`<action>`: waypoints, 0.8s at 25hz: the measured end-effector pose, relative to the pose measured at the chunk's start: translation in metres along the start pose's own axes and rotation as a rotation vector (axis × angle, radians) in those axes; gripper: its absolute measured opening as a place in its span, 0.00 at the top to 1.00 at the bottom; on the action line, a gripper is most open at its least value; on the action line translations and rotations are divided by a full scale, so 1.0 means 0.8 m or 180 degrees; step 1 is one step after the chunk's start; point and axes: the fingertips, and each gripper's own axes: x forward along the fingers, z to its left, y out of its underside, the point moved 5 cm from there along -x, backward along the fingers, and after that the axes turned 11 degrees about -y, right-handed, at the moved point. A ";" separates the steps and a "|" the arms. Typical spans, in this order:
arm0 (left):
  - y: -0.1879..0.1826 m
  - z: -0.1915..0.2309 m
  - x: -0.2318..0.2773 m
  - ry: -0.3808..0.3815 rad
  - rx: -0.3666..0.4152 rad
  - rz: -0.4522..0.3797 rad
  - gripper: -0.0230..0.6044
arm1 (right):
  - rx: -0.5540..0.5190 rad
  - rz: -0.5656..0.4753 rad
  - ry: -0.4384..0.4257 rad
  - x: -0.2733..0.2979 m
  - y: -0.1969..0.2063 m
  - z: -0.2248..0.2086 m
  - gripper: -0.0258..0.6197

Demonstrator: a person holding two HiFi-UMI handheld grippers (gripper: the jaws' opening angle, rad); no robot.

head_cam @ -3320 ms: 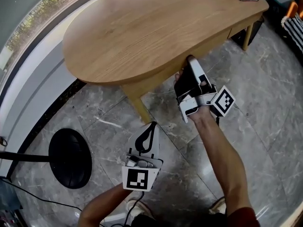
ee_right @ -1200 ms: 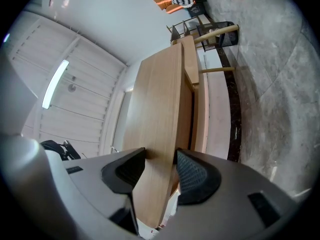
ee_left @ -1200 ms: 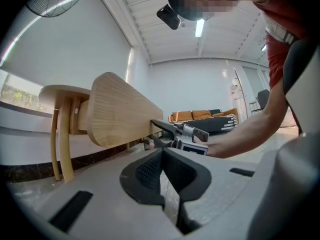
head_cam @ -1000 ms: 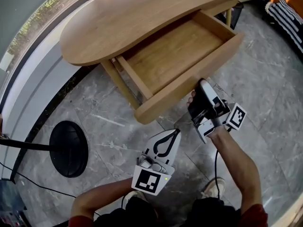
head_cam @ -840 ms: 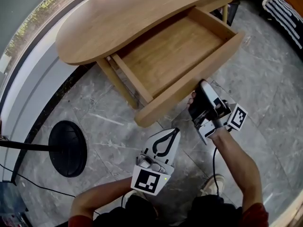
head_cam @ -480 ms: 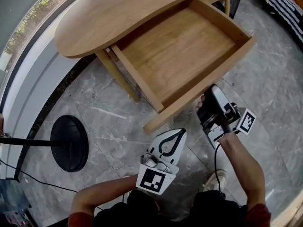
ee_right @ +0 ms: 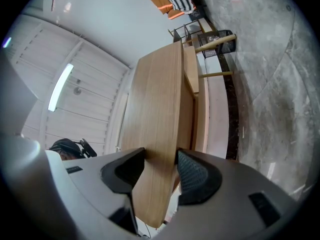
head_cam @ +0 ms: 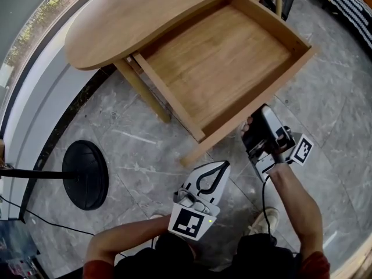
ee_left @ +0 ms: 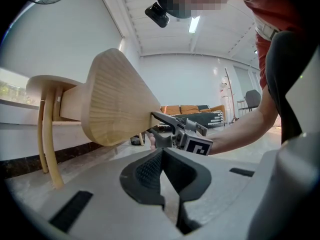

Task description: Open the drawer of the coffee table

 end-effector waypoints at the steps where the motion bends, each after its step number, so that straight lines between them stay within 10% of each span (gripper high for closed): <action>1: 0.001 0.000 0.000 0.0000 -0.0004 0.0008 0.95 | 0.0002 -0.0025 -0.0005 0.000 -0.002 -0.002 0.64; 20: 0.016 0.001 0.002 0.0016 0.0032 0.0115 0.95 | 0.0172 -0.0116 -0.0221 -0.012 -0.001 -0.047 0.64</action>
